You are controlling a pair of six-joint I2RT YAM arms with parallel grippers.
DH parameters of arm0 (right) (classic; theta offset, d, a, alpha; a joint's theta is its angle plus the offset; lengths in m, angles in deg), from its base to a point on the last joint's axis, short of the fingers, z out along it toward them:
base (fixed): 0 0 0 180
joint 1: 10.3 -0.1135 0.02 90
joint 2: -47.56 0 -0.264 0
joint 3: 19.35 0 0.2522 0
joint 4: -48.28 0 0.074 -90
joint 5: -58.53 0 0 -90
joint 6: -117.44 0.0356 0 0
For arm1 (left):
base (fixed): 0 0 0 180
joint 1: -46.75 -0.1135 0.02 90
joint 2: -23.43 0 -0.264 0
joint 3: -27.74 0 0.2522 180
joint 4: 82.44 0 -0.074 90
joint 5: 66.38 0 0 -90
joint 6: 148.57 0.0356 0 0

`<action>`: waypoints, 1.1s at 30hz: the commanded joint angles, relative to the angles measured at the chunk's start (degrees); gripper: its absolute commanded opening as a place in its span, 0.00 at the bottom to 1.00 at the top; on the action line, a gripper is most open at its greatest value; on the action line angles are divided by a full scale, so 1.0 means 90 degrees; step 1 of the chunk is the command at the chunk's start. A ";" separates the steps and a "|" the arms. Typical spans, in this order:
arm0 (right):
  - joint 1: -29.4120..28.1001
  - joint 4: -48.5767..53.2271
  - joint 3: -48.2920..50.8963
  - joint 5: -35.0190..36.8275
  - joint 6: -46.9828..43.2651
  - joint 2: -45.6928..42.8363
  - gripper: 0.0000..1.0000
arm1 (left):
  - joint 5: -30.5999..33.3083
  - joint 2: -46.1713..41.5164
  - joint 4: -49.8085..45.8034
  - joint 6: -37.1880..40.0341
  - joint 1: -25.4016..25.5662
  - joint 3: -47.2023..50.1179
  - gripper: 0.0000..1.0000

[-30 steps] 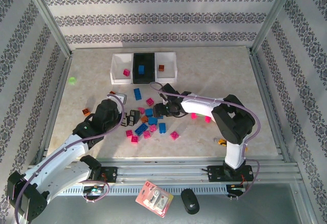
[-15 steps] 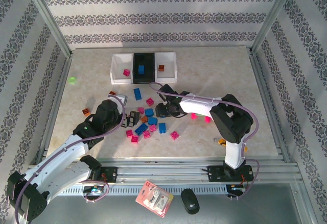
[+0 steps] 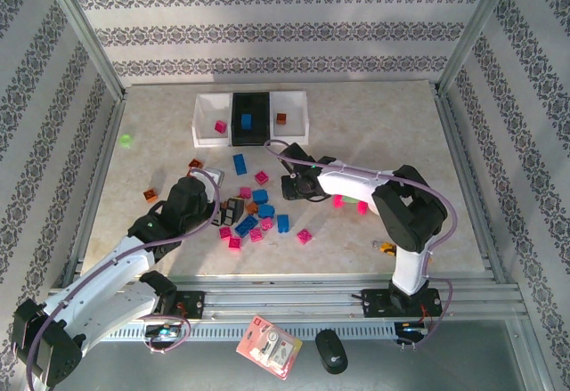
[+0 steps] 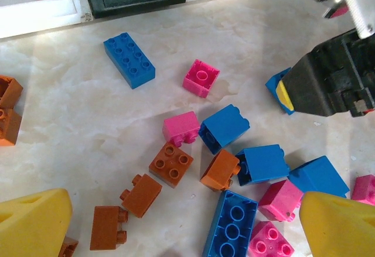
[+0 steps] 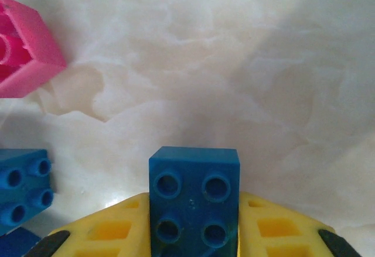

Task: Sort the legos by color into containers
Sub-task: Pick up the lego from the center of the table, then place the lego in the container.

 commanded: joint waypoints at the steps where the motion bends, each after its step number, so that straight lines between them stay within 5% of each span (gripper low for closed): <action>1: 0.0020 -0.0055 -0.0259 0.0173 -0.0196 -0.0388 0.25 | 0.0064 -0.0094 0.0167 0.0101 0.0105 0.0138 0.99; 14: 0.0047 -0.1507 -0.2592 0.0535 -0.1312 0.1026 0.22 | 0.0836 0.0099 0.0141 -0.0524 0.0105 0.0138 0.99; 25: 0.0271 -0.1121 -0.5577 0.0894 -0.2033 0.3313 0.22 | 0.1177 0.0236 -0.0059 -0.1037 0.0100 0.0064 0.99; 33: 0.0301 -0.0823 -0.6457 0.0872 -0.2655 0.3436 0.61 | 0.1486 0.0679 -0.0569 -0.1886 -0.0076 -0.0508 0.99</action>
